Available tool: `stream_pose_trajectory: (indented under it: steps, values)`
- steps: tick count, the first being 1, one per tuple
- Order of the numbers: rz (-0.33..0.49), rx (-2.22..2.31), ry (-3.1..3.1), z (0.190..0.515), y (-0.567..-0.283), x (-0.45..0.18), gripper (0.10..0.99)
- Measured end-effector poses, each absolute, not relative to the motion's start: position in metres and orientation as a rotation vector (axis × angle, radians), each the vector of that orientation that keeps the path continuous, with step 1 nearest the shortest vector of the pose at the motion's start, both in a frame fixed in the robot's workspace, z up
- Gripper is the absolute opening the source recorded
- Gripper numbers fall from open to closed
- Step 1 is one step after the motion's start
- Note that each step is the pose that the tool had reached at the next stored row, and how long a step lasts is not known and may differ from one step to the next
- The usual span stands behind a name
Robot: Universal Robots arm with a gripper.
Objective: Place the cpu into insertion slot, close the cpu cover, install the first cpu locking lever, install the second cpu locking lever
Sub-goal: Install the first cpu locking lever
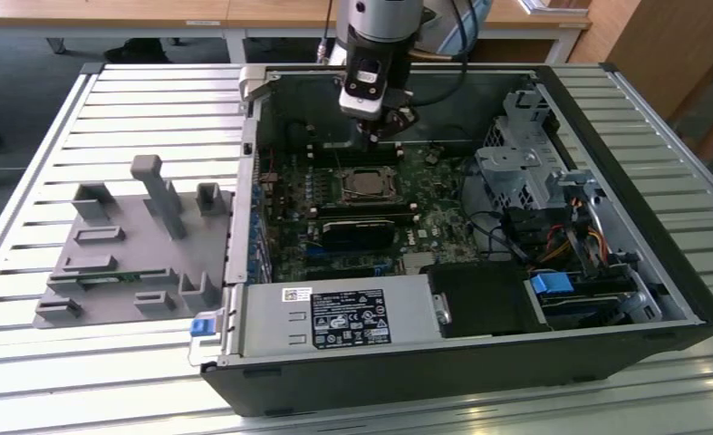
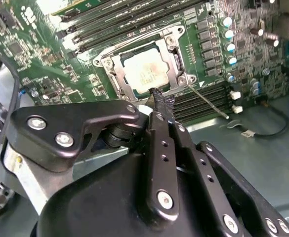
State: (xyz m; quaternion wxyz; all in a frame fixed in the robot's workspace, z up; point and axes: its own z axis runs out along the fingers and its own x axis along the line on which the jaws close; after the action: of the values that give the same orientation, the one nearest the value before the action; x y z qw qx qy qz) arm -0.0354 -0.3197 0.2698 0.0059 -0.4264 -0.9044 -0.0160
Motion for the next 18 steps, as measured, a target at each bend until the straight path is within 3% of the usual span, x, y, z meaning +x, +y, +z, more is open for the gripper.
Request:
stream_pose_trajectory:
  steps: [18]
  values:
    - [-0.047,-0.972,-2.97,0.2696,-0.3197,-0.0354,0.106]
